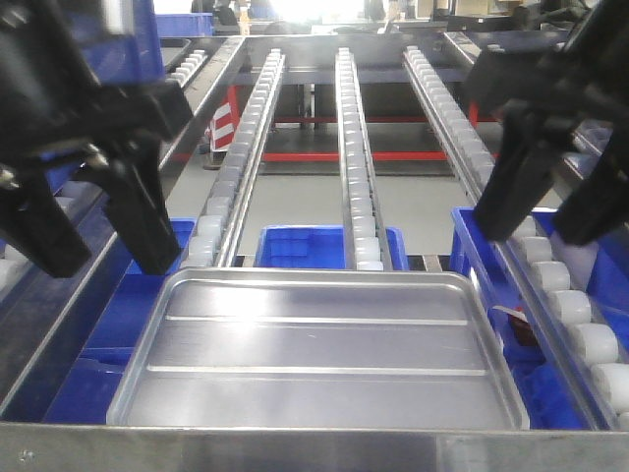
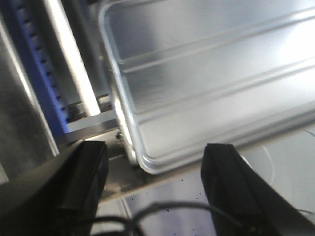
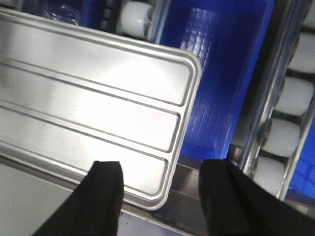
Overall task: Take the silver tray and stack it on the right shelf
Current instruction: 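Lower both grippers onto the tray's side rims and close them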
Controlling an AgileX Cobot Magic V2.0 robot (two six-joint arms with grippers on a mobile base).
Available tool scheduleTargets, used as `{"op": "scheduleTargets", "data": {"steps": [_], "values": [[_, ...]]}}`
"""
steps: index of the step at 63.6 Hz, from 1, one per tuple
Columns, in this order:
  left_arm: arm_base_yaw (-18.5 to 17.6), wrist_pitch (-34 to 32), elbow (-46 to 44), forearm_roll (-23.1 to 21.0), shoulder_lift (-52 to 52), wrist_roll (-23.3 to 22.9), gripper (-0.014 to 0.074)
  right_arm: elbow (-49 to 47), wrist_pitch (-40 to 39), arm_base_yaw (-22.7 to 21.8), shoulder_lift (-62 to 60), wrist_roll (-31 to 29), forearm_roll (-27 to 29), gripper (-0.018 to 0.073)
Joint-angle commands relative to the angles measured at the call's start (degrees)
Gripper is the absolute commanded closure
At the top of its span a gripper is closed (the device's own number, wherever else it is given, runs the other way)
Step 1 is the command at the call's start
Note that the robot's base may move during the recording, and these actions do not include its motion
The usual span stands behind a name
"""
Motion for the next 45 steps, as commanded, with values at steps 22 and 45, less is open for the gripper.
{"op": "scheduleTargets", "data": {"steps": [22,45], "values": [[-0.3,-3.5,-4.5,4.3,4.3,-10.3,0.0279,-4.1,-2.2,0.0,8.6,6.7,-5.5,0.0104],[-2.3,-5.0,-4.5,6.0,9.0,-10.6,0.0279,-4.1,-5.1,0.0,13.7,6.6,-5.5,0.0104]]}}
